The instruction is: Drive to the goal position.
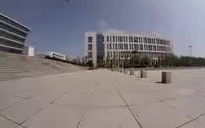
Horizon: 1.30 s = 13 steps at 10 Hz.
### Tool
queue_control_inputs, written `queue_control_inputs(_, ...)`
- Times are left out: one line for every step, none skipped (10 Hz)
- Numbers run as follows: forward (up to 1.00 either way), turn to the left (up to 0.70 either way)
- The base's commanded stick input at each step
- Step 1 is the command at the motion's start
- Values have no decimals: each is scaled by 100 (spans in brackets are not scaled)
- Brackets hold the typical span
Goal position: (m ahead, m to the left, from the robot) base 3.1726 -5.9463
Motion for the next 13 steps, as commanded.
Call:
queue_control_inputs(70,0)
queue_control_inputs(70,0)
queue_control_inputs(70,0)
queue_control_inputs(70,0)
queue_control_inputs(70,0)
queue_control_inputs(70,0)
queue_control_inputs(70,0)
queue_control_inputs(70,0)
queue_control_inputs(70,-7)
queue_control_inputs(70,-35)
queue_control_inputs(70,-35)
queue_control_inputs(70,-35)
queue_control_inputs(70,-35)
